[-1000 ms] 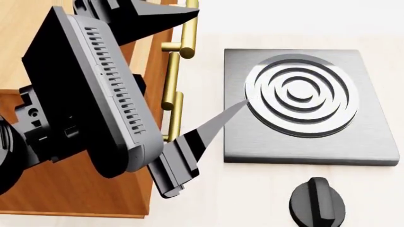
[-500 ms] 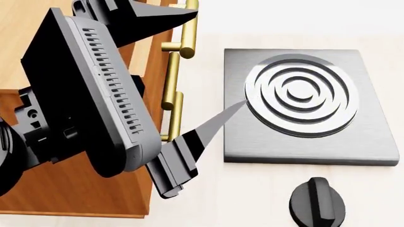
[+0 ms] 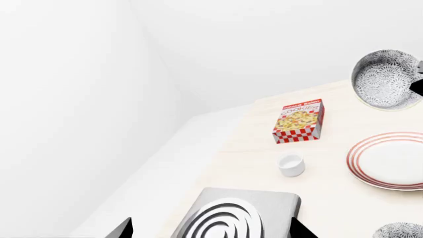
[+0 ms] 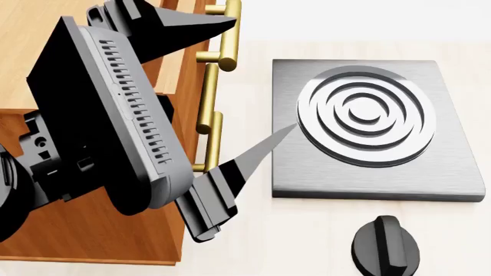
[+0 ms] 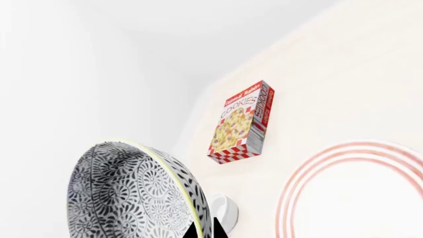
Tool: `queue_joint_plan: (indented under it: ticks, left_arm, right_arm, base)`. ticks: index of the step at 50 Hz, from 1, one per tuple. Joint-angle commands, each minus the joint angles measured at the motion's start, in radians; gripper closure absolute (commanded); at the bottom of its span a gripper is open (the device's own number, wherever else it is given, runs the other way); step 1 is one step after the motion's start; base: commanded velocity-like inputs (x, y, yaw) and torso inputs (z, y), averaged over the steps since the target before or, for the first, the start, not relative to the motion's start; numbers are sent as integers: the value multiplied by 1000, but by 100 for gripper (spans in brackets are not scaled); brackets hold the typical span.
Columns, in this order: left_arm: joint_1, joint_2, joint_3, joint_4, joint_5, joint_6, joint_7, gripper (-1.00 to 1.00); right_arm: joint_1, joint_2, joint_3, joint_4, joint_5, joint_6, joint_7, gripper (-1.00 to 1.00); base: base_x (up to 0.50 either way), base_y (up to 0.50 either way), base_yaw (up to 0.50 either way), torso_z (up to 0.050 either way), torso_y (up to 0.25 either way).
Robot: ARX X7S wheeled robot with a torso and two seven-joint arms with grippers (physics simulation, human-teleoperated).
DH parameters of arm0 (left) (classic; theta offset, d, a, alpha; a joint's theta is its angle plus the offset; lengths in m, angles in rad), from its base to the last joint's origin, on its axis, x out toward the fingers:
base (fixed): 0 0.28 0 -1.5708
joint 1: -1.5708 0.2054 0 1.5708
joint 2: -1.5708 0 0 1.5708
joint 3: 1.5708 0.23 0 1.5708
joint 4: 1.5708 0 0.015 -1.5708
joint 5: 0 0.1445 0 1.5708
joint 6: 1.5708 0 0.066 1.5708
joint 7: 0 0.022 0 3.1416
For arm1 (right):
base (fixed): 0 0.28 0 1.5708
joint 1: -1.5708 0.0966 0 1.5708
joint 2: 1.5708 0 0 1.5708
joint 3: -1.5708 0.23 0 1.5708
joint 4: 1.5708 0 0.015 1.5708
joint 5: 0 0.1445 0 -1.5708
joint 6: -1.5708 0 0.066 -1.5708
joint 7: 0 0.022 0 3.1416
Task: Pick the akita bowl on the wooden cabinet and place it on the plate.
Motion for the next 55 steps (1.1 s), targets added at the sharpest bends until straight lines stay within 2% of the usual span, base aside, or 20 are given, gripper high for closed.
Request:
queue_joint_plan:
  ticks: [1,20,35,55]
  left_arm:
    - [13,-2,0,-3,7,7,2,-100]
    - [24,-13,-5,-2,9,13,1,-100]
    - [26,-14,-12,-5,6,12,-1,-100]
    - [57,-18,-7,-13,23,28,5,-100]
  right_arm:
    - [47,28,-20,39,7,32,1,100]
    - [125,67,-58,103,49,74,40,100]
    - [102,8,-74,198,49,65,-17,100]
    - [135,-7,-106,307,60,85,-56,100]
  base:
    - [0,0,0,0,0]
    - [0,0,0,0,1]
    - [0,0,0,0,0]
    - [0,0,0,1,1]
